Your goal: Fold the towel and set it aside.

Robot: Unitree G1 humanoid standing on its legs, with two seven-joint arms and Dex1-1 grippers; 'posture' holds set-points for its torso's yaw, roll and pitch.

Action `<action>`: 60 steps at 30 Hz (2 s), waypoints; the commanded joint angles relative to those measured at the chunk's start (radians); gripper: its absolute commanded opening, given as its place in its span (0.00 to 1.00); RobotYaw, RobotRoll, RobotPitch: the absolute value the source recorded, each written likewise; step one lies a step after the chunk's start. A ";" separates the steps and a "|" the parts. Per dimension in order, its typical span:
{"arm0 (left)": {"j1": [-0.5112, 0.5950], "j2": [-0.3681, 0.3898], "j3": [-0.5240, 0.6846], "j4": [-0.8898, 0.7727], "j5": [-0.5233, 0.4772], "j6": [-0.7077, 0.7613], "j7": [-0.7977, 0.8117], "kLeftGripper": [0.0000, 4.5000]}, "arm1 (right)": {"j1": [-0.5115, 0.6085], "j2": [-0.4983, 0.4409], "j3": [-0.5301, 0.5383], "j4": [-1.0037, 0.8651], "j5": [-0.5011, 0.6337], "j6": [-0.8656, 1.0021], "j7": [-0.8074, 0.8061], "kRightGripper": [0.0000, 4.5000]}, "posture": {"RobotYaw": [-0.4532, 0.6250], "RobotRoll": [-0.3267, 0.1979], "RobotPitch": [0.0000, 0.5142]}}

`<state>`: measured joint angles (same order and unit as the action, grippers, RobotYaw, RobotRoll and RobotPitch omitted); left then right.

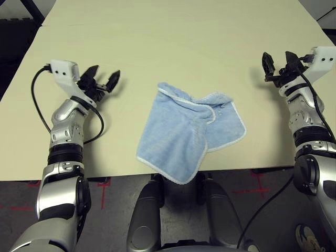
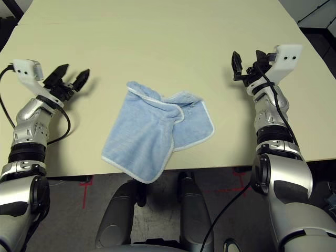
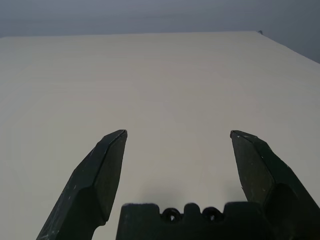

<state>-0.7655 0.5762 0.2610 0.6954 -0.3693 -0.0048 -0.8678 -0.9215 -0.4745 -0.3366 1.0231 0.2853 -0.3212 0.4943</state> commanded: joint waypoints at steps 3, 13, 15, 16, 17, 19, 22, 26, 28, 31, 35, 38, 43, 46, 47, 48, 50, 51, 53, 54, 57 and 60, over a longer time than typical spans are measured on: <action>-0.084 0.073 -0.028 0.067 -0.026 0.097 -0.225 0.99 | 0.005 -0.006 0.003 0.005 -0.003 0.015 0.013 1.00 | 0.47 0.62 0.53; -0.118 0.142 -0.140 0.076 0.031 0.085 -0.558 0.99 | -0.015 -0.039 0.014 0.011 -0.015 0.030 0.048 1.00 | 0.47 0.62 0.53; -0.116 0.143 -0.154 0.075 0.047 0.047 -0.579 0.99 | -0.024 -0.050 0.017 0.018 -0.019 0.035 0.063 1.00 | 0.47 0.62 0.53; -0.114 0.141 -0.159 0.069 0.051 0.035 -0.589 0.99 | -0.028 -0.056 0.014 0.024 -0.017 0.044 0.076 1.00 | 0.47 0.62 0.53; -0.109 0.141 -0.168 0.060 0.057 0.021 -0.605 0.99 | -0.034 -0.064 0.013 0.030 -0.015 0.053 0.090 1.00 | 0.47 0.62 0.53; -0.098 0.143 -0.183 0.042 0.063 -0.001 -0.637 0.99 | -0.048 -0.083 0.014 0.044 -0.018 0.070 0.112 1.00 | 0.48 0.62 0.54; -0.083 0.155 -0.208 0.028 0.082 -0.039 -0.678 0.99 | -0.065 -0.096 0.018 0.060 -0.028 0.076 0.126 1.00 | 0.48 0.62 0.54; -0.073 0.160 -0.215 0.015 0.079 -0.049 -0.706 0.99 | -0.072 -0.083 0.025 0.056 -0.034 0.081 0.137 1.00 | 0.49 0.62 0.54; -0.071 0.155 -0.207 0.012 0.072 -0.054 -0.704 0.99 | -0.070 -0.079 0.025 0.053 -0.034 0.082 0.141 1.00 | 0.49 0.62 0.53; -0.070 0.145 -0.184 0.017 0.052 -0.077 -0.707 0.99 | -0.070 -0.075 0.027 0.051 -0.035 0.086 0.157 1.00 | 0.49 0.62 0.53; -0.078 0.134 -0.151 0.008 0.012 -0.079 -0.701 0.99 | -0.090 -0.084 0.041 0.061 -0.041 0.107 0.221 1.00 | 0.49 0.62 0.54; -0.081 0.135 -0.140 -0.003 0.000 -0.062 -0.699 0.99 | -0.124 -0.098 0.071 0.077 -0.044 0.154 0.352 1.00 | 0.50 0.62 0.54; -0.058 0.138 -0.142 -0.026 -0.001 -0.057 -0.700 0.99 | -0.170 -0.130 0.175 0.110 -0.101 0.196 0.649 1.00 | 0.51 0.62 0.54; -0.042 0.137 -0.140 -0.046 -0.003 -0.051 -0.692 0.99 | -0.187 -0.149 0.226 0.125 -0.133 0.181 0.800 1.00 | 0.52 0.62 0.55; -0.037 0.137 -0.139 -0.053 -0.004 -0.049 -0.689 0.99 | -0.193 -0.154 0.235 0.130 -0.137 0.182 0.844 1.00 | 0.52 0.62 0.55; -0.027 0.137 -0.138 -0.069 -0.007 -0.043 -0.684 0.99 | -0.217 -0.160 0.232 0.140 -0.129 0.210 0.890 1.00 | 0.52 0.62 0.55; -0.010 0.138 -0.137 -0.099 -0.014 -0.029 -0.673 0.99 | -0.259 -0.167 0.214 0.157 -0.107 0.262 0.947 1.00 | 0.52 0.62 0.55; -0.002 0.139 -0.136 -0.113 -0.017 -0.022 -0.668 0.99 | -0.274 -0.168 0.206 0.161 -0.097 0.288 0.970 1.00 | 0.54 0.62 0.55; 0.008 0.141 -0.134 -0.134 -0.022 -0.008 -0.662 0.99 | -0.284 -0.168 0.201 0.161 -0.090 0.307 1.013 1.00 | 0.54 0.62 0.55; 0.012 0.142 -0.134 -0.142 -0.024 -0.002 -0.658 0.99 | -0.286 -0.166 0.201 0.158 -0.088 0.319 1.032 1.00 | 0.54 0.62 0.55; 0.018 0.143 -0.137 -0.157 -0.029 0.010 -0.651 0.99 | -0.287 -0.165 0.215 0.144 -0.097 0.342 1.087 1.00 | 0.53 0.62 0.55; 0.016 0.142 -0.143 -0.161 -0.030 0.019 -0.650 0.99 | -0.277 -0.169 0.259 0.124 -0.126 0.316 1.119 1.00 | 0.53 0.62 0.55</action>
<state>-0.7676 0.7115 0.1186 0.5594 -0.3928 0.0079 -1.5124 -1.2184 -0.6273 -0.1012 1.1658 0.1753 0.0099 1.5895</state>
